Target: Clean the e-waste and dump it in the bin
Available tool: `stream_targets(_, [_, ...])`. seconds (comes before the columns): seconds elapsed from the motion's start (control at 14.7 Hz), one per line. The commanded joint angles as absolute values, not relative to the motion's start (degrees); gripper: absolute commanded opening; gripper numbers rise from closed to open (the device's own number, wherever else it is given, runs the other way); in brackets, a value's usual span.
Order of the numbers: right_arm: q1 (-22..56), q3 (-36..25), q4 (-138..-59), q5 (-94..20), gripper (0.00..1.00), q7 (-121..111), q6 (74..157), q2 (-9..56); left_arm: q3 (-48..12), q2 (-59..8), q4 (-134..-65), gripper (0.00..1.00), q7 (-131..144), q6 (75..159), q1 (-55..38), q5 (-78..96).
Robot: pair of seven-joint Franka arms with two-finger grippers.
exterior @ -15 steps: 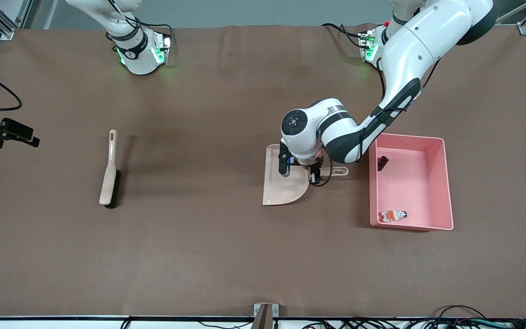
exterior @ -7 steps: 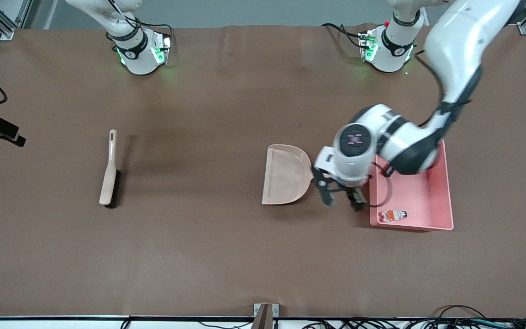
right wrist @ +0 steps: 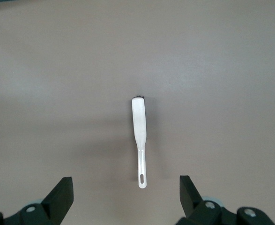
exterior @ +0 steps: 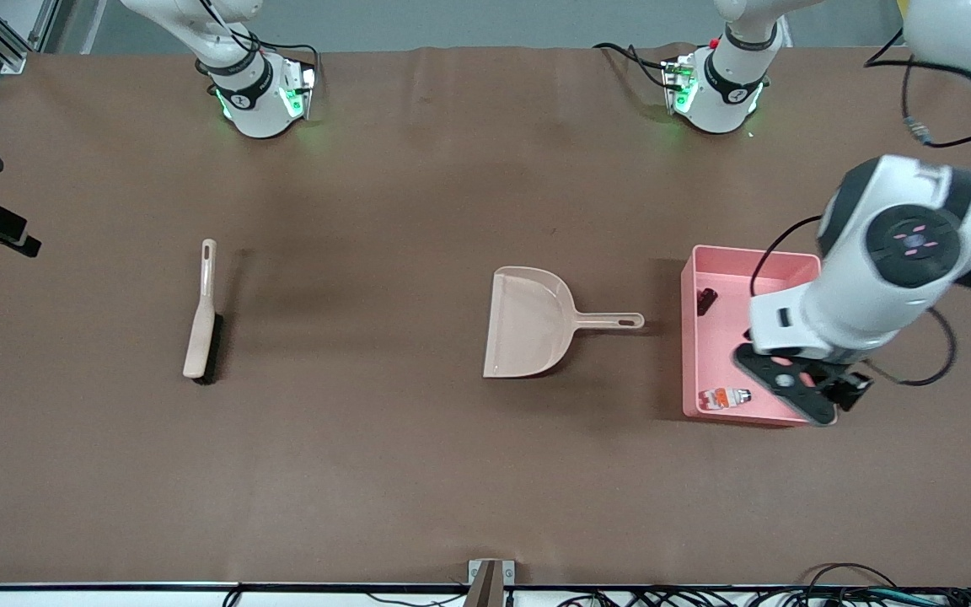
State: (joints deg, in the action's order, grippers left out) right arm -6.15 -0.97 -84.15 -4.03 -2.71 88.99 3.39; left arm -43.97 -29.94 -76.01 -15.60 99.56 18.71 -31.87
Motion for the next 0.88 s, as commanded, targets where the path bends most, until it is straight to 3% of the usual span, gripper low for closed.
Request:
stream_targets(0.0, [-6.86, 0.0, -82.88, -2.9, 1.0, -2.29, 87.89, 3.34, -44.03, -24.71, -74.02, 1.0, -7.67, 92.49, 19.6, -26.57])
stream_targets(0.2, [-6.77, 0.0, -82.88, -2.9, 1.0, -2.29, 88.07, 3.34, -37.9, -17.15, -74.18, 1.0, -1.68, 88.69, 19.42, -16.39])
stream_targets(0.68, [-6.68, 0.0, -82.88, -2.81, 1.0, -1.85, 88.15, 3.34, -37.18, -12.93, -74.0, 1.0, 1.4, 79.72, 23.89, -8.91])
stream_targets(0.82, [-6.59, 0.17, -82.79, -2.81, 1.0, -1.76, 88.07, 3.25, -32.56, -10.9, -75.58, 1.0, 2.02, 79.72, 21.3, -5.28])
